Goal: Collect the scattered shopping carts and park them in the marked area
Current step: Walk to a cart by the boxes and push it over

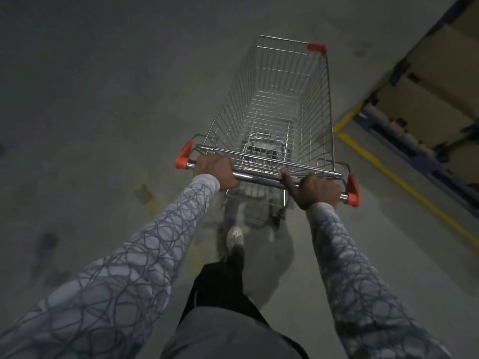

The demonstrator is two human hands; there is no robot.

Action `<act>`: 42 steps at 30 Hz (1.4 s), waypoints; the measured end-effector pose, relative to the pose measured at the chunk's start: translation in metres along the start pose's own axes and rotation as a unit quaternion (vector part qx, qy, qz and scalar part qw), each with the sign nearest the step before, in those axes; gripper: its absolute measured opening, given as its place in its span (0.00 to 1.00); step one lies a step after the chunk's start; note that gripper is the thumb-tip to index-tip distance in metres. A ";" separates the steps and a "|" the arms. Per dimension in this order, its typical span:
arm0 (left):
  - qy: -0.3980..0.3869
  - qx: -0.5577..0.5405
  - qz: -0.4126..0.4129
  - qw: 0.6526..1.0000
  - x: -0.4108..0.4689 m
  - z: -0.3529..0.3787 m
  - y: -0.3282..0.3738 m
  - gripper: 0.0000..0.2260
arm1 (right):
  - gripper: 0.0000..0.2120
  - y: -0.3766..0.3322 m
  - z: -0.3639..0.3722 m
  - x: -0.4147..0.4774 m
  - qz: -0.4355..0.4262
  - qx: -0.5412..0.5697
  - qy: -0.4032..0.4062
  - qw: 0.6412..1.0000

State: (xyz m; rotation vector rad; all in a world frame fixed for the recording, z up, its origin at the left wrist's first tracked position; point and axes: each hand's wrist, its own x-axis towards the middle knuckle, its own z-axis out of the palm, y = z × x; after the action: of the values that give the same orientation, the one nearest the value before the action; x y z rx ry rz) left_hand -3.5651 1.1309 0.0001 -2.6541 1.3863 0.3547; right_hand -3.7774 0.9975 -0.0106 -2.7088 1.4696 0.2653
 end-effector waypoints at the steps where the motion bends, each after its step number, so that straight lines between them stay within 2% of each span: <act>1: 0.005 0.003 -0.007 1.000 0.026 -0.005 0.000 0.15 | 0.46 -0.002 -0.006 0.028 -0.004 -0.004 0.005 1.000; 8: 0.033 -0.011 -0.055 0.998 0.208 -0.038 -0.009 0.15 | 0.41 -0.023 -0.063 0.224 -0.025 -0.041 -0.019 0.999; 13: -0.007 -0.024 -0.061 0.998 0.304 -0.072 -0.024 0.15 | 0.43 -0.043 -0.090 0.342 -0.056 -0.072 -0.055 0.994; 17: -0.009 -0.013 -0.072 0.997 0.375 -0.088 -0.043 0.15 | 0.42 -0.065 -0.097 0.421 -0.061 -0.077 -0.038 0.994; 22: -0.014 -0.004 -0.100 0.995 0.475 -0.113 -0.072 0.16 | 0.42 -0.097 -0.106 0.540 -0.096 -0.029 -0.035 0.994; 27: -0.008 -0.014 -0.147 0.989 0.581 -0.147 -0.102 0.14 | 0.41 -0.136 -0.130 0.663 -0.140 -0.054 -0.008 0.989; 34: -0.024 -0.027 -0.203 0.978 0.711 -0.195 -0.141 0.15 | 0.39 -0.194 -0.161 0.826 -0.191 -0.080 -0.016 0.978; 42: -0.017 -0.027 -0.263 0.964 0.844 -0.229 -0.194 0.17 | 0.39 -0.265 -0.191 0.987 -0.249 -0.040 -0.010 0.968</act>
State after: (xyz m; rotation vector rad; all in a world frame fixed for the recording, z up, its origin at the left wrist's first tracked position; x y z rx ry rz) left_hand -2.9064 0.5235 -0.0016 -2.9003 0.6204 0.3716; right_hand -3.0046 0.3017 -0.0038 -3.0048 0.7416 0.3265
